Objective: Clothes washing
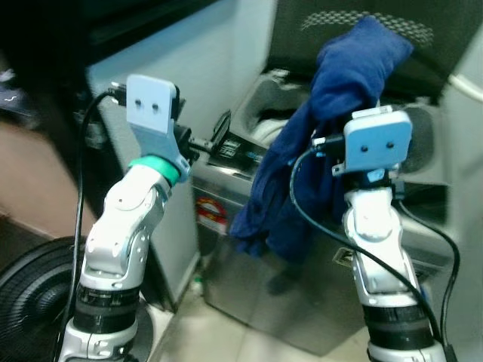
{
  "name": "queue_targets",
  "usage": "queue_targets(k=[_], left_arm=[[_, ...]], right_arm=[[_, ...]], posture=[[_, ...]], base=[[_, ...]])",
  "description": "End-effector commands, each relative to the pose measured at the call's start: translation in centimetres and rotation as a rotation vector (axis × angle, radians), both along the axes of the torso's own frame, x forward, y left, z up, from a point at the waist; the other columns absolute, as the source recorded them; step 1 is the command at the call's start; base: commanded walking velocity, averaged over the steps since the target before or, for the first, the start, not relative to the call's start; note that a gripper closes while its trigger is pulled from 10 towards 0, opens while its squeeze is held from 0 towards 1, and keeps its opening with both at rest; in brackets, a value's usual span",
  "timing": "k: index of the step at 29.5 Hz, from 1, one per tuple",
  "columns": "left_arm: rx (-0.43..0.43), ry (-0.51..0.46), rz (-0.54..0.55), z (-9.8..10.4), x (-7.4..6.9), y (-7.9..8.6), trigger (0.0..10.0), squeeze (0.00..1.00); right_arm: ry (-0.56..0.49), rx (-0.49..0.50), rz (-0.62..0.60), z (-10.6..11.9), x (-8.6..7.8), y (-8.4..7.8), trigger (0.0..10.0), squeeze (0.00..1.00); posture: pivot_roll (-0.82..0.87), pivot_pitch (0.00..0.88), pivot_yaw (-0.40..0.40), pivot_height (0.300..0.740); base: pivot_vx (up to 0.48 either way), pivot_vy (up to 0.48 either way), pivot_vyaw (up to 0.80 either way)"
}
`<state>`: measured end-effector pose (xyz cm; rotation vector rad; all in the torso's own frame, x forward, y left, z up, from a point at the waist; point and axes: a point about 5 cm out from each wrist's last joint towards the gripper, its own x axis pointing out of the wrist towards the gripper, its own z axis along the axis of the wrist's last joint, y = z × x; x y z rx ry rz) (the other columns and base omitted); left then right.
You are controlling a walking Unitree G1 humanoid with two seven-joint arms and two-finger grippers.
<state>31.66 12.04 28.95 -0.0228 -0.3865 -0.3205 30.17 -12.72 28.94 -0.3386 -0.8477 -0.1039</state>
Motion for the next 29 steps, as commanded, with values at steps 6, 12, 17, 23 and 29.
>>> queue_targets(k=[6,12,17,23,29], left_arm=[[-0.003,0.012,0.009,-0.3,-0.1,0.1,10.0,0.0],[-0.004,0.015,0.011,-0.4,0.0,0.1,10.0,0.0],[0.0,0.011,0.021,-0.3,0.0,0.1,10.0,0.0],[-0.006,-0.013,0.04,-0.1,0.0,0.3,10.0,0.0],[-0.009,-0.024,0.065,0.0,0.0,0.4,10.0,0.0]], right_arm=[[0.017,0.065,0.041,-0.1,-0.1,0.4,10.0,0.0],[0.036,0.084,0.045,-0.3,0.1,0.4,10.0,0.0],[0.065,0.123,0.047,-0.7,0.4,0.1,10.0,0.0],[0.09,0.127,0.061,-1.0,0.6,0.2,10.0,0.0],[0.131,0.11,0.108,-1.9,0.7,1.0,10.0,0.0]], posture=[[0.09,0.0,0.053,0.733],[0.09,0.0,0.051,0.733],[0.09,0.0,0.05,0.733],[0.09,0.0,0.05,0.733],[0.09,0.0,0.05,0.733]], base=[[0.0,0.0,-0.8],[0.0,0.0,-0.8],[0.0,0.0,-0.8],[0.16,0.0,-0.53],[0.48,0.0,0.0]])
